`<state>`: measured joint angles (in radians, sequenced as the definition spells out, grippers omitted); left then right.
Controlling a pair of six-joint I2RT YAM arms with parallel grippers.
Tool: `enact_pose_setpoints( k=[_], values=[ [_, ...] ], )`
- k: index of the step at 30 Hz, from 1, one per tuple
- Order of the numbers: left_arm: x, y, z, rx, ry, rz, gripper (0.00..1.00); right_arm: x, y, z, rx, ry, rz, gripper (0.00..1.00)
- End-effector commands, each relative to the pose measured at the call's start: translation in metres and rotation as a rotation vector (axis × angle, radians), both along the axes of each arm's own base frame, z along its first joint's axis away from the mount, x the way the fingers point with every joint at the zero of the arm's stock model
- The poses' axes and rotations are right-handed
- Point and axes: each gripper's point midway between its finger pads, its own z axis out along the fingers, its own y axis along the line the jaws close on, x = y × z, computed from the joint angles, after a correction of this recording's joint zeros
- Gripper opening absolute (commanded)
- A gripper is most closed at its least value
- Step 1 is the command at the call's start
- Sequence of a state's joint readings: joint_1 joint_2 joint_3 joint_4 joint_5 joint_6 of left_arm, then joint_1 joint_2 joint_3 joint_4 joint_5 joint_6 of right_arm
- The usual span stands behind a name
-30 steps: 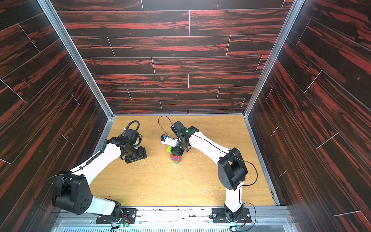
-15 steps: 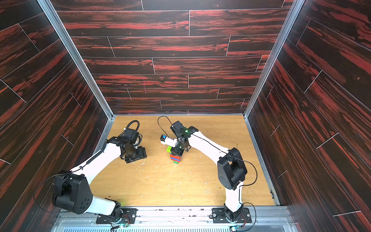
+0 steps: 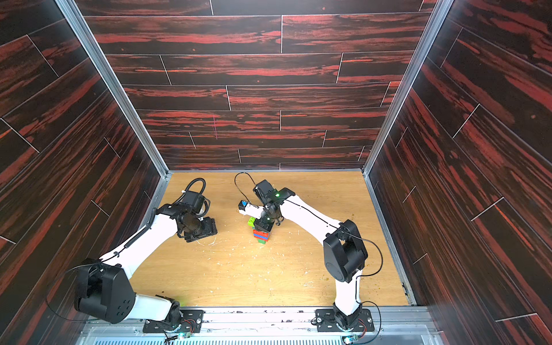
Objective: Assemble a carrot with lego
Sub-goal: Assemble the lego brick with the lego brick, then adjust the lego brick at the center of the board.
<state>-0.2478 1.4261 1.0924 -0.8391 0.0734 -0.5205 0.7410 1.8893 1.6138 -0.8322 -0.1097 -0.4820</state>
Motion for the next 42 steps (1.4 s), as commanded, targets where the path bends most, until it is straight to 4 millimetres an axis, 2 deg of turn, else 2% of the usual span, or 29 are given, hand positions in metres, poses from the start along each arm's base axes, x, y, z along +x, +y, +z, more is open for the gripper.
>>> enact_pose_setpoints(
  k=[1,9,18,26,32,39,42],
  values=[
    [-0.003,0.004,0.011,0.003,-0.023,0.012,0.76,-0.015,-0.009,-0.001,-0.011,0.039,0.003,0.40],
    [-0.005,0.002,0.012,-0.015,-0.028,0.014,0.76,-0.011,-0.011,0.009,0.021,0.004,-0.011,0.50],
    [-0.006,0.002,0.015,-0.021,-0.037,0.019,0.76,0.001,-0.011,0.030,0.078,-0.053,-0.030,0.61],
    [-0.005,0.001,0.020,-0.032,-0.052,0.013,0.76,-0.004,-0.019,0.072,0.199,-0.058,-0.074,0.75],
    [-0.004,0.001,0.021,-0.033,-0.062,0.012,0.76,-0.010,-0.037,0.104,0.357,-0.072,-0.167,0.81],
    [0.000,0.000,0.023,-0.027,-0.072,0.006,0.76,-0.030,-0.055,0.092,0.552,-0.060,-0.240,0.94],
    [0.001,0.001,0.023,-0.024,-0.074,0.006,0.76,-0.039,-0.056,0.081,0.606,-0.058,-0.237,0.94]
  ],
)
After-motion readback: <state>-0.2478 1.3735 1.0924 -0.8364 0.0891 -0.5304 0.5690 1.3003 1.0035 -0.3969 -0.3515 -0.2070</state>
